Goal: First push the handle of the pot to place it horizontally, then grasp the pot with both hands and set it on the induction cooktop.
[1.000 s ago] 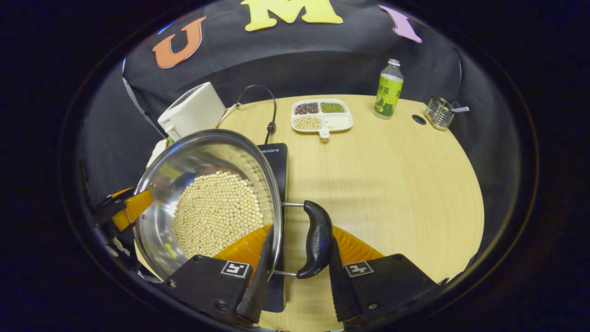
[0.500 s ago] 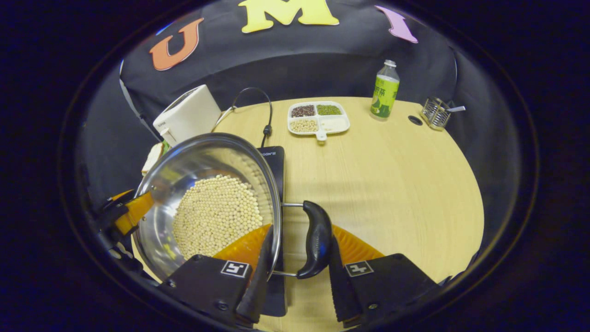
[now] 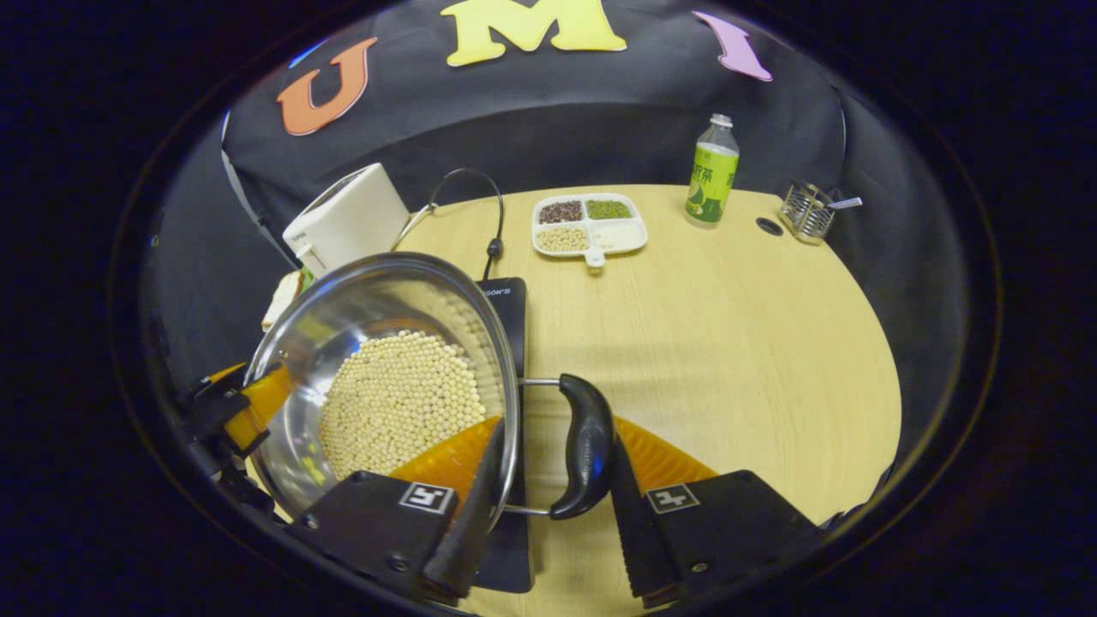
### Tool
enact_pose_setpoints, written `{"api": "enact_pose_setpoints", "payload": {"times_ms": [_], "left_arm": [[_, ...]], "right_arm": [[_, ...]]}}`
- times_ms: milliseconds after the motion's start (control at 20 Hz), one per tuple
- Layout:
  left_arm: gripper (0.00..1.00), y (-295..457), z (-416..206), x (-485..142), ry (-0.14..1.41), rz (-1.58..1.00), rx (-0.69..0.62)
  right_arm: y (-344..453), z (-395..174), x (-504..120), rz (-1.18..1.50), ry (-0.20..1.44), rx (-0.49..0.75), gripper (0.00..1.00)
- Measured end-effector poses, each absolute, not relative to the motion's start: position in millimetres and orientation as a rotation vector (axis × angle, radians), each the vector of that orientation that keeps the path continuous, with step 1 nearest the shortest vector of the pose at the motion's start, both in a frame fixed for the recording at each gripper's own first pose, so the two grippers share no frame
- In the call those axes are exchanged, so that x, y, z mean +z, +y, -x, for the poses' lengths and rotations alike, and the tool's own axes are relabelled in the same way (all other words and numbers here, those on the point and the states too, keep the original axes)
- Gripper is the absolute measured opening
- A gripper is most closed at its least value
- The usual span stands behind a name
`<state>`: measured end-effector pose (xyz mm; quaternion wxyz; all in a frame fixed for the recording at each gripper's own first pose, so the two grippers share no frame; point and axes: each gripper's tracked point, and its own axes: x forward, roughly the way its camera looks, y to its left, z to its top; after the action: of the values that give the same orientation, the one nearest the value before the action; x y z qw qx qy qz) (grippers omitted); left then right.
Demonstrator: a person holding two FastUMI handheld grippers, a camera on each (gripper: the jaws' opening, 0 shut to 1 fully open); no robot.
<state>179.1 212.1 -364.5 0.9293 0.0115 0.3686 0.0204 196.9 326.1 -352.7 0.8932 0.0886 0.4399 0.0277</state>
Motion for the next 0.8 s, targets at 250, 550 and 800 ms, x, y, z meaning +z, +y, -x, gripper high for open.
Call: {"api": "enact_pose_setpoints", "payload": {"times_ms": [250,550,800], "left_arm": [[0.97,221.7,-171.8,-341.8,0.683,-0.028,0.086],[0.97,216.9,-166.6,-323.0,0.631,-0.049,0.086],[0.97,210.1,-158.7,-291.1,0.551,-0.083,0.096]], "right_arm": [[314.6,-198.3,-334.2,-0.157,0.772,0.111,0.93],[315.0,-191.8,-327.2,-0.152,0.746,0.166,0.98],[303.6,-181.3,-298.3,-0.084,0.674,0.198,0.97]]}}
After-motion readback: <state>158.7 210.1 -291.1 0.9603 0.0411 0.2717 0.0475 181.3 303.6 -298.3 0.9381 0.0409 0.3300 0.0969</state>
